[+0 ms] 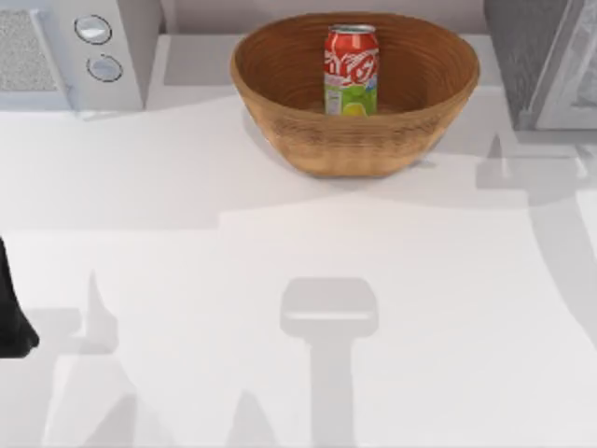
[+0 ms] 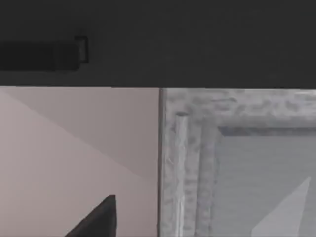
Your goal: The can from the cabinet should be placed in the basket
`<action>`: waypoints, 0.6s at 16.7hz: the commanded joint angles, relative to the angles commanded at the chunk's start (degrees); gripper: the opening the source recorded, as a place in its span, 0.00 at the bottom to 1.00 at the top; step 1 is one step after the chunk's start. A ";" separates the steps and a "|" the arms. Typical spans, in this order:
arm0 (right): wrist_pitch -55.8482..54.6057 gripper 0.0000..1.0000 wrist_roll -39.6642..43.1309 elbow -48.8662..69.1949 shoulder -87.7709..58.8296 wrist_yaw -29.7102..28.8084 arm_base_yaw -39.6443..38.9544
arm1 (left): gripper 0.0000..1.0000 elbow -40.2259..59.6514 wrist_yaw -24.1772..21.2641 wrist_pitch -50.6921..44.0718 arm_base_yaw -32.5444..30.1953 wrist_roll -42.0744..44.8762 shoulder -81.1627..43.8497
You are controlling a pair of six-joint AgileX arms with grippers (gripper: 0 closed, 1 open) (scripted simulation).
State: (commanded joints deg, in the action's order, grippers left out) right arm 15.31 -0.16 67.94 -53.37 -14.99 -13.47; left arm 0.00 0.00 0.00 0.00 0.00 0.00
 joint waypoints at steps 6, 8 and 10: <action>-7.13 1.00 0.10 -34.24 25.32 6.97 6.54 | 1.00 0.00 0.00 0.00 0.00 0.00 0.00; -9.46 1.00 0.12 -44.62 33.51 9.24 8.61 | 1.00 0.00 0.00 0.00 0.00 0.00 0.00; -11.55 1.00 0.13 -53.63 40.88 11.29 10.43 | 1.00 0.00 0.00 0.00 0.00 0.00 0.00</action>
State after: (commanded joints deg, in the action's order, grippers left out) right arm 3.77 -0.03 14.31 -12.49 -3.69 -3.05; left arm 0.00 0.00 0.00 0.00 0.00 0.00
